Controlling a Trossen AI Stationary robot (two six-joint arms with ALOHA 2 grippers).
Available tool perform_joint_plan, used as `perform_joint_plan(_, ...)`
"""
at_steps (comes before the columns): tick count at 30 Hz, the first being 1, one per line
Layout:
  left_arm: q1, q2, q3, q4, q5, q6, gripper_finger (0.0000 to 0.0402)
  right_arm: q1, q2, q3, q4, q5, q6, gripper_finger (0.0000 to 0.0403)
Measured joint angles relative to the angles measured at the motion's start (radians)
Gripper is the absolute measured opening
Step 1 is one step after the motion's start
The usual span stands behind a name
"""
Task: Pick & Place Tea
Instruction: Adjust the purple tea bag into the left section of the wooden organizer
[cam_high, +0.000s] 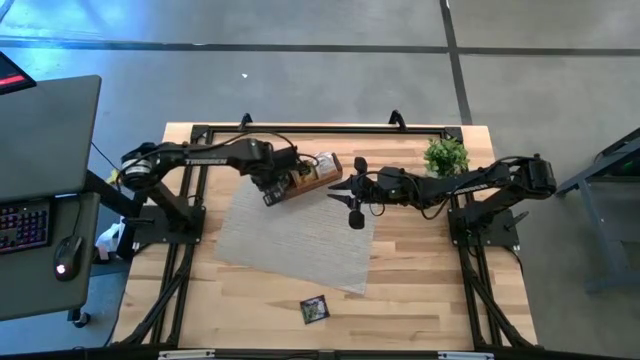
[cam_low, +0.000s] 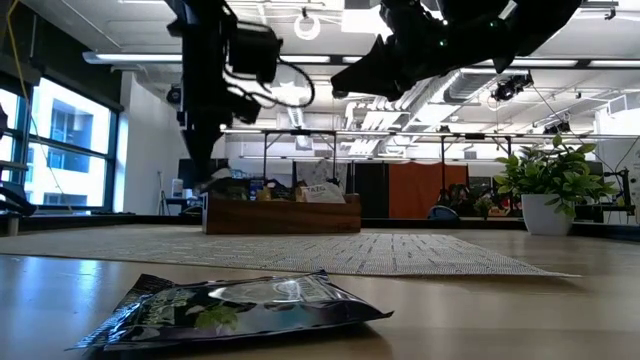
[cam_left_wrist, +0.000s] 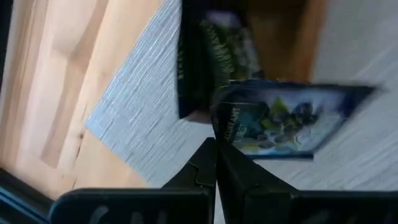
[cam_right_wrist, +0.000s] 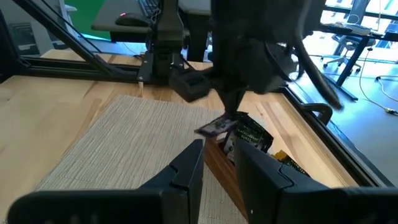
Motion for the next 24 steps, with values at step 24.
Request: perform_joint_plan(24,0.011,0.000,0.183,-0.134,0.023,-0.022,0.0000,0.000,0.000,0.000,-0.009,0.000,-0.008,0.0087)
